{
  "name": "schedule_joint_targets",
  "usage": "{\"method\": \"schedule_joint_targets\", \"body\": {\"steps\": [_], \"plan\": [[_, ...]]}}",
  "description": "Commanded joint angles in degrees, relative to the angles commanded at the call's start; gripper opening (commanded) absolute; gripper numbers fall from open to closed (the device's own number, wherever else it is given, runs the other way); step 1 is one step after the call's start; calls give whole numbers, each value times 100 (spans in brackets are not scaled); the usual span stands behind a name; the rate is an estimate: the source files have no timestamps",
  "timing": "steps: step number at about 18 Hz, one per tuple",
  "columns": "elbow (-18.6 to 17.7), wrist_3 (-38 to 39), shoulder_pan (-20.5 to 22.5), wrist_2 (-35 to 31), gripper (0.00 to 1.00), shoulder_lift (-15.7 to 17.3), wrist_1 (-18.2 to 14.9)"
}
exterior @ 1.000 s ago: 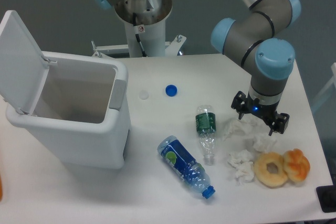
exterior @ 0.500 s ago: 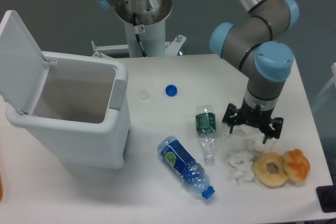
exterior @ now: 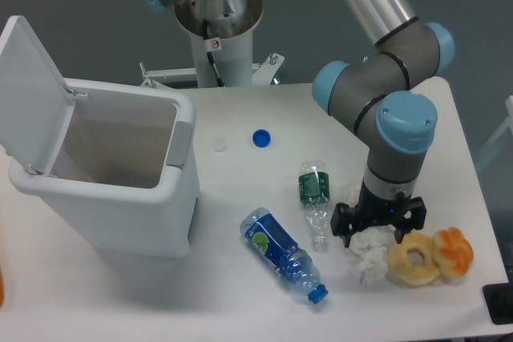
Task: Pick up the plastic bottle
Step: 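Move the gripper down toward the lying blue-label plastic bottle, then lower the open gripper over the bottle's cap end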
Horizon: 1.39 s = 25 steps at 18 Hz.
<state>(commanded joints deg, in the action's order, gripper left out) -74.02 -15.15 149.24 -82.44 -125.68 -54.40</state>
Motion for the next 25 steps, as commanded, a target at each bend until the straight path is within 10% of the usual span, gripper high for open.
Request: {"method": "schedule_joint_targets", "body": {"steps": [25], "plan": [[-192, 1770, -755, -326, 100, 193, -659]]}}
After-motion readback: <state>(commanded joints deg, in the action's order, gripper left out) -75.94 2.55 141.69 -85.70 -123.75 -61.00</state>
